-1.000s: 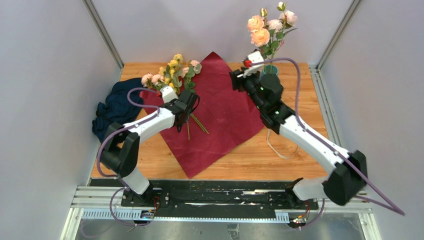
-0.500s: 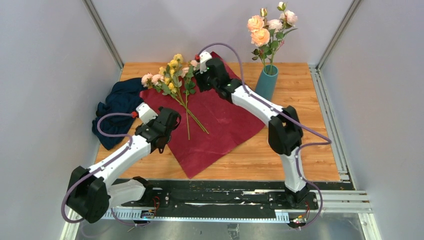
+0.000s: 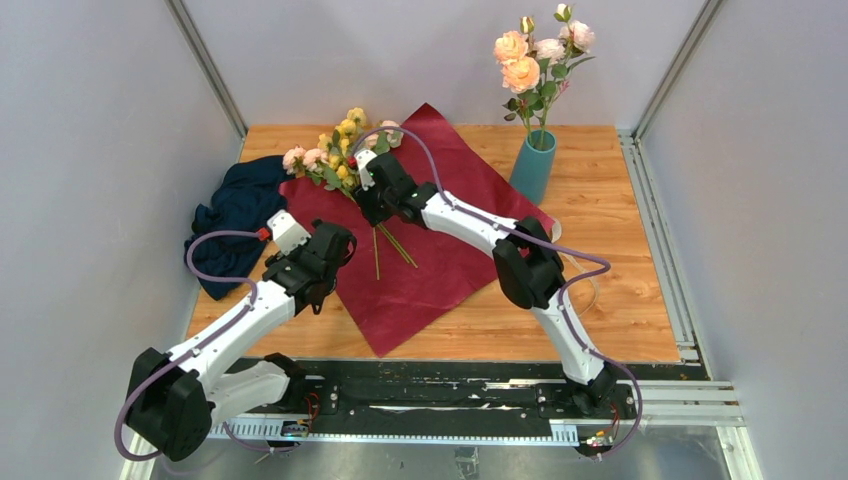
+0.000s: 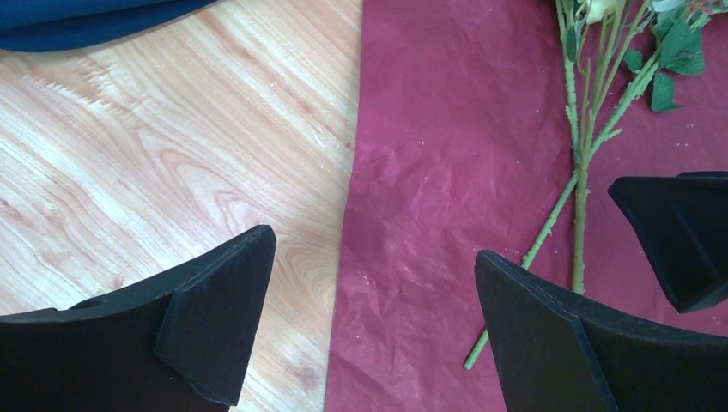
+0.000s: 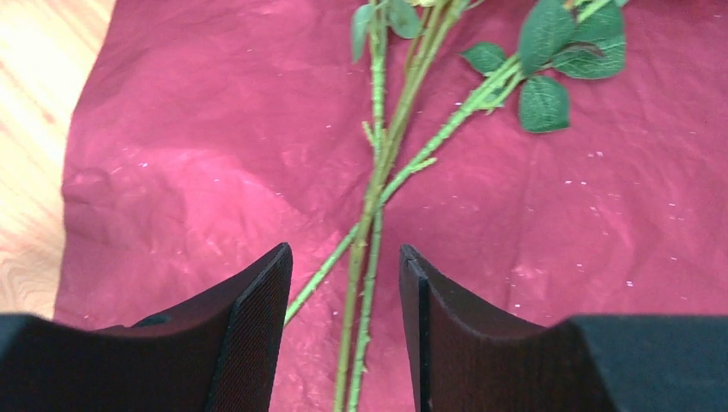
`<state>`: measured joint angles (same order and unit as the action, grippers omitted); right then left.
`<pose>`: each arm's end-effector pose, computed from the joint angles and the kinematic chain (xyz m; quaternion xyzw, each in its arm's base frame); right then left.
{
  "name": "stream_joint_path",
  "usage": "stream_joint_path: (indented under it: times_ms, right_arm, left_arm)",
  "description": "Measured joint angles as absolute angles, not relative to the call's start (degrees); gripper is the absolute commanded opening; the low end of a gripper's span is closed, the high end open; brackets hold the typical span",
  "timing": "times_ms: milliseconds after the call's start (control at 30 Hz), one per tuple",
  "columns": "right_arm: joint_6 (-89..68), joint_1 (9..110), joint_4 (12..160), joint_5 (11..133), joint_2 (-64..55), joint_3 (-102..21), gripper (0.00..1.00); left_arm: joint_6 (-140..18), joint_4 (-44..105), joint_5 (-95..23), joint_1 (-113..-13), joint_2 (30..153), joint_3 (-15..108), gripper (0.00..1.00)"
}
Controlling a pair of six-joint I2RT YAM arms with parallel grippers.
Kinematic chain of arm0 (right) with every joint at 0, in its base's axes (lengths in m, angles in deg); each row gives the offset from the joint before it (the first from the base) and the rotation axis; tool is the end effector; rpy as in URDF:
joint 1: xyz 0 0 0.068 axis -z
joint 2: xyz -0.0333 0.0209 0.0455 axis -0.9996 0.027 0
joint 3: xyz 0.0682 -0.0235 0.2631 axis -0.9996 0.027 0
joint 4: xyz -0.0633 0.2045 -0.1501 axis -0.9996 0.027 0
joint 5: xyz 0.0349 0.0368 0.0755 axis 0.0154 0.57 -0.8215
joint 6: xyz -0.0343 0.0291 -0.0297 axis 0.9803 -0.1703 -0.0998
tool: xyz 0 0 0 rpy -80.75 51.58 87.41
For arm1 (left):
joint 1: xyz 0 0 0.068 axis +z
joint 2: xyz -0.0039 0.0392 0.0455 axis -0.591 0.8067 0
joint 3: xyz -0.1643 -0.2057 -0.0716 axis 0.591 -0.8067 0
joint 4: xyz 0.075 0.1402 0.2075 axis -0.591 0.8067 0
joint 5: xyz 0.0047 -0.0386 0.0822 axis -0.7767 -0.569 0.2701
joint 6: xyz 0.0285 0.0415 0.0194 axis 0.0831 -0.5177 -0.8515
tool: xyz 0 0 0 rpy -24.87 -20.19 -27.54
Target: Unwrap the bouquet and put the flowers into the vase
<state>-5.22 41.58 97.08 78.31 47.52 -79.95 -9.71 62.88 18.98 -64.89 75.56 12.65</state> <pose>0.3726 0.3992 0.2346 -0.3402 0.7958 0.2163 0.4519 0.1867 -0.0725 0.2316 -0.3772 0.7908 0.0463 0.4798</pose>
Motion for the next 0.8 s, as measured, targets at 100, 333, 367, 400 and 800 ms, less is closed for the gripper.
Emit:
stream_joint_path:
  times_ms: [100, 333, 367, 400, 800]
  right_arm:
    - [-5.42, 40.53, 97.06, 77.81, 47.54, -79.95, 0.51]
    - [-5.70, 39.68, 96.77, 77.52, 48.22, -79.77, 0.50]
    - [-5.70, 39.62, 96.73, 77.52, 48.53, -79.77, 0.50]
    - [-5.70, 39.57, 96.64, 77.52, 49.01, -79.66, 0.50]
    - [-6.10, 39.46, 96.60, 78.22, 51.92, -77.96, 0.29]
  left_arm:
    - [-10.19, 62.77, 18.87, -64.89, 75.56, 12.19, 0.97]
    - [-10.57, 62.77, 18.83, -64.89, 75.56, 11.69, 0.98]
    - [-10.65, 62.77, 18.81, -64.89, 75.53, 11.69, 0.98]
    - [-10.70, 62.77, 18.72, -64.89, 75.45, 11.67, 0.98]
    - [-11.57, 62.88, 18.22, -64.89, 70.18, 10.79, 0.98]
